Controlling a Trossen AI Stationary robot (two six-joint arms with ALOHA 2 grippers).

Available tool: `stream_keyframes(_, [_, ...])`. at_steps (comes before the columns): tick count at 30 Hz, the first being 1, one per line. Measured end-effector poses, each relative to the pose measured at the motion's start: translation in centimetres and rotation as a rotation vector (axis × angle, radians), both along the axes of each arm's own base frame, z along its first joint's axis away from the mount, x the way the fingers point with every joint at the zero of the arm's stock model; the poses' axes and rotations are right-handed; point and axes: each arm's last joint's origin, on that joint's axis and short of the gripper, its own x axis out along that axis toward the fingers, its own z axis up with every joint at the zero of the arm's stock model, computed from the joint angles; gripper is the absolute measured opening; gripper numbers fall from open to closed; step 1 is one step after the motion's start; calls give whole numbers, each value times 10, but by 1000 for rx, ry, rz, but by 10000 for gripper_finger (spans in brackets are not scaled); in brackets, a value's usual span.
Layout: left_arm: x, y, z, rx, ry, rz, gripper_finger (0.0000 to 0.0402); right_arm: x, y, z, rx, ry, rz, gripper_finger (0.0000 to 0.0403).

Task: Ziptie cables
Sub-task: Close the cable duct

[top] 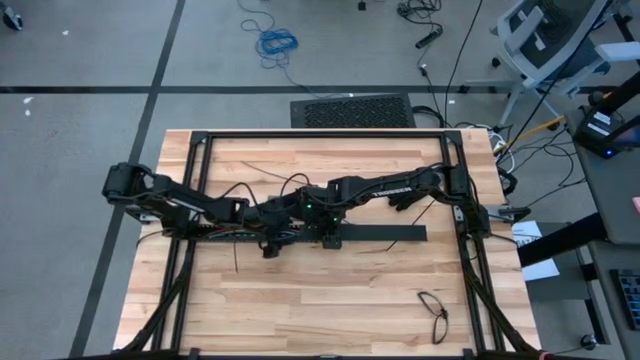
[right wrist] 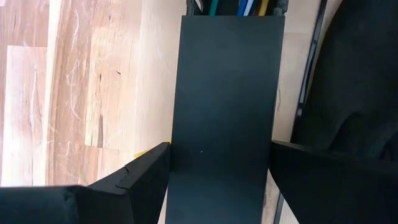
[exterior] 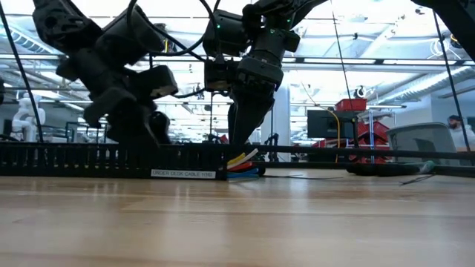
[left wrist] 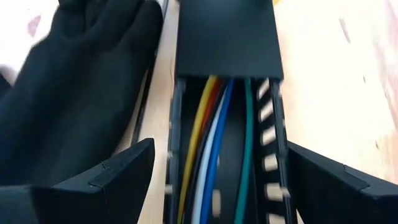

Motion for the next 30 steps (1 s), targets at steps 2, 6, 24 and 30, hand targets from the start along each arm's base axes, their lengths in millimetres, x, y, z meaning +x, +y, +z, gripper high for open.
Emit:
stream_keyframes(2, [4, 0, -2, 0, -22, 1, 330, 0, 0, 0, 0, 0, 0, 256])
stream_keyframes(6, [5, 0, -8, 3, -1, 4, 330, 0, 0, 0, 0, -1, 1, 256])
stream_keyframes(24, [8, 0, -9, 0, -29, 10, 293, 0, 0, 1, -9, -4, 16, 256])
stream_keyframes(30, [9, -1, -4, -28, -59, 12, 281, 0, 0, 0, -9, -2, 16, 256])
